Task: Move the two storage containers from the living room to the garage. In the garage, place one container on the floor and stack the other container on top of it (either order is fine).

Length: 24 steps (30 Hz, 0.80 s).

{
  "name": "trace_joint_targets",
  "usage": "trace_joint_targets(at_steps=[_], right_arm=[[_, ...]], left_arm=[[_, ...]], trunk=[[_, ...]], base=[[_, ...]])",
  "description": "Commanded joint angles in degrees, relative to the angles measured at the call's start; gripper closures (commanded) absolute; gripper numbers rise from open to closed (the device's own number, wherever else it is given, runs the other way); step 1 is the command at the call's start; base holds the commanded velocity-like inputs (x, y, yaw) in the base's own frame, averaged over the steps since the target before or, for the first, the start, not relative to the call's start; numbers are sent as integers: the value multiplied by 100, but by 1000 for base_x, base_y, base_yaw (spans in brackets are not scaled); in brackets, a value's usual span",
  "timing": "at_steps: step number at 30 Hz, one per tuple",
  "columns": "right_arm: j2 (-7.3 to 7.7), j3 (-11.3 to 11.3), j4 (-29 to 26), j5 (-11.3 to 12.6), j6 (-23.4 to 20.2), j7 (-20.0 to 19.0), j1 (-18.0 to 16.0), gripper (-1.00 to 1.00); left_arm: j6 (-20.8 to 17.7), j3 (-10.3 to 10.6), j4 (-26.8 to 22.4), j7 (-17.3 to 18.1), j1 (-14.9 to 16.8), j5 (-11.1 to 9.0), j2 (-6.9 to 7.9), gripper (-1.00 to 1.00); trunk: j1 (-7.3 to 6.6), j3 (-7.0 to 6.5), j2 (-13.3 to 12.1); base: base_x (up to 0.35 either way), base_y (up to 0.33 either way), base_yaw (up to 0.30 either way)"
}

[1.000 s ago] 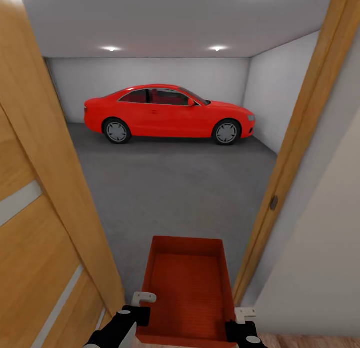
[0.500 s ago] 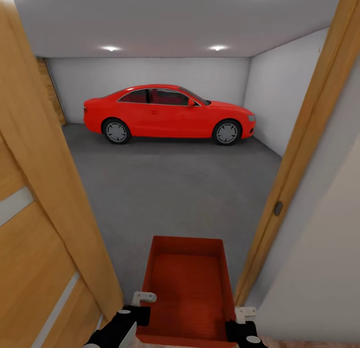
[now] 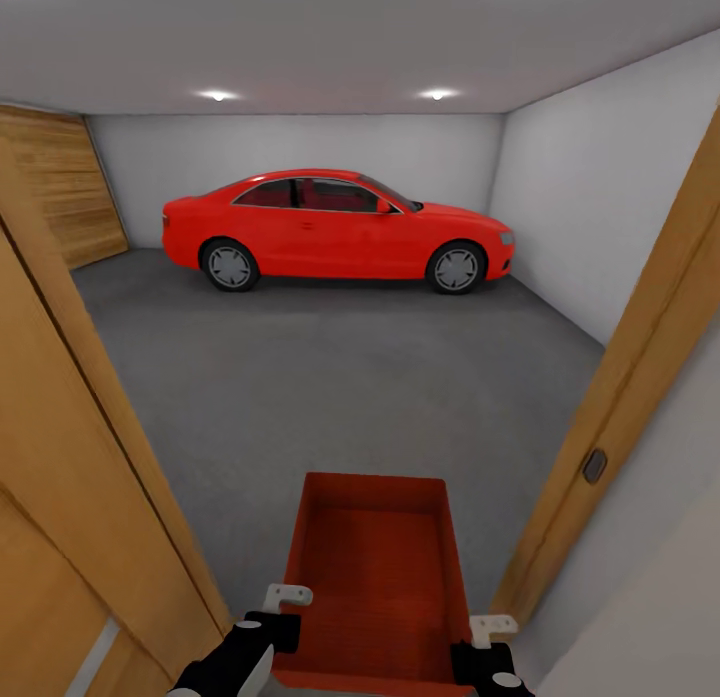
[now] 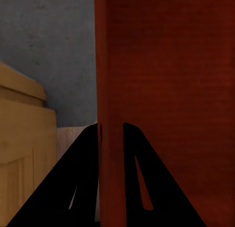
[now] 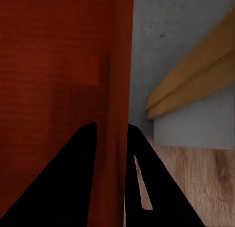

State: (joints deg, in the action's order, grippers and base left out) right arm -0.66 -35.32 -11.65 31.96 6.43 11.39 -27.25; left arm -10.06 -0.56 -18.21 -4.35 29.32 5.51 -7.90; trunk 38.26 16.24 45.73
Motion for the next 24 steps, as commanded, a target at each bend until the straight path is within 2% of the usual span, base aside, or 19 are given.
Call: trace_joint_targets(at_steps=[1,24], right_arm=[[-4,34,-4,3,34,16,-12,100],[-4,34,-4,3,34,15,-13,100]], left_arm=[[-30,132,10,-13,-5,-48,-11,100],[-25,135,10,-13,-5,-46,-10,100]], trunk=[[4,7,5],[4,7,5]], base=[[323,0,0],[323,0,0]])
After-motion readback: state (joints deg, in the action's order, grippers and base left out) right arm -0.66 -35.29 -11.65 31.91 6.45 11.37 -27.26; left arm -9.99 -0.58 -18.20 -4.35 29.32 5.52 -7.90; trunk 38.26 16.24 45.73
